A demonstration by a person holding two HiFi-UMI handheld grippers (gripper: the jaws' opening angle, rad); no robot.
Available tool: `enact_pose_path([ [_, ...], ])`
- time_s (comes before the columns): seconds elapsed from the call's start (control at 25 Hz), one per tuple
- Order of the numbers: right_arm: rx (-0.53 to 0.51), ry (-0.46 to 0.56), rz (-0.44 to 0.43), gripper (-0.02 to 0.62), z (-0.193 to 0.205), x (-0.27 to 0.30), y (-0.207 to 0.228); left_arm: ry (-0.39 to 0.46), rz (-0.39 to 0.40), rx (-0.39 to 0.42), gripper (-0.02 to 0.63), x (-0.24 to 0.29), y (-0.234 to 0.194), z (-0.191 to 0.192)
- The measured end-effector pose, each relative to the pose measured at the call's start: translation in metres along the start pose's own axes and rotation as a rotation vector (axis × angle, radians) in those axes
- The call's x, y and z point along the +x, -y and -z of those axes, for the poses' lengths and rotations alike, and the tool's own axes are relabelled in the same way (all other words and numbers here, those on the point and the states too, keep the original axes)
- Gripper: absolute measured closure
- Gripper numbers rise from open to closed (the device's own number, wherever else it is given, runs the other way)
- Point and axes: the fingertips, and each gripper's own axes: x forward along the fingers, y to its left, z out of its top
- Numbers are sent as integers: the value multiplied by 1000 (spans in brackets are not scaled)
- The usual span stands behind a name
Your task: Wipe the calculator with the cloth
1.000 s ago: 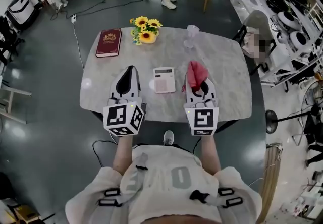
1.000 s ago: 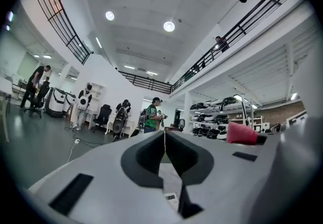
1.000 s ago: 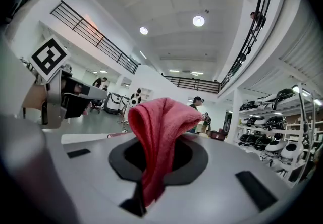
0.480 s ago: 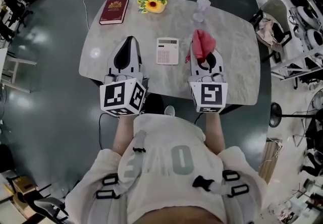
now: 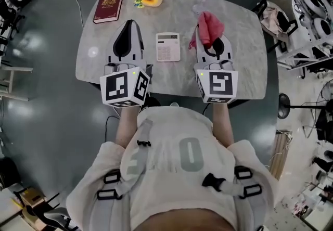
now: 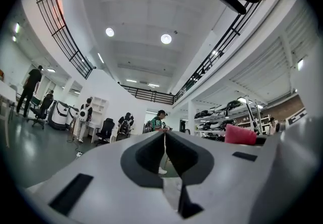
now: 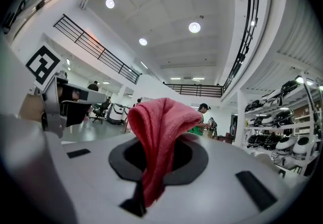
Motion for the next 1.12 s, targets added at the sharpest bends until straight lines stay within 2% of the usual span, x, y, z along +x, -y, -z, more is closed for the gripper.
enact_pose_path([
  [0.24, 18, 2, 30, 538, -2, 6, 4, 28, 11, -43, 584, 20, -9, -8],
  [0.56, 32, -29, 71, 538, 10, -5, 19, 2, 42, -2, 584, 28, 8, 3],
  [0.8, 34, -49, 51, 537, 19, -10, 19, -11, 30, -2, 584, 21, 13, 11],
  [0.92, 35, -56, 36, 537, 23, -13, 14, 11, 43, -4, 583, 14, 16, 7],
  [0.96, 35, -58, 31, 537, 24, -14, 13, 21, 75, -6, 547, 12, 20, 4],
  [1.04, 35, -59, 25, 537, 25, -14, 11, 26, 161, -21, 243, 13, 32, 1],
  [1.08, 34, -58, 23, 537, 25, -14, 11, 27, 181, -38, 185, 16, 34, 1],
  [1.12, 34, -58, 21, 537, 25, -14, 10, 30, 176, -56, 157, 18, 33, 1],
])
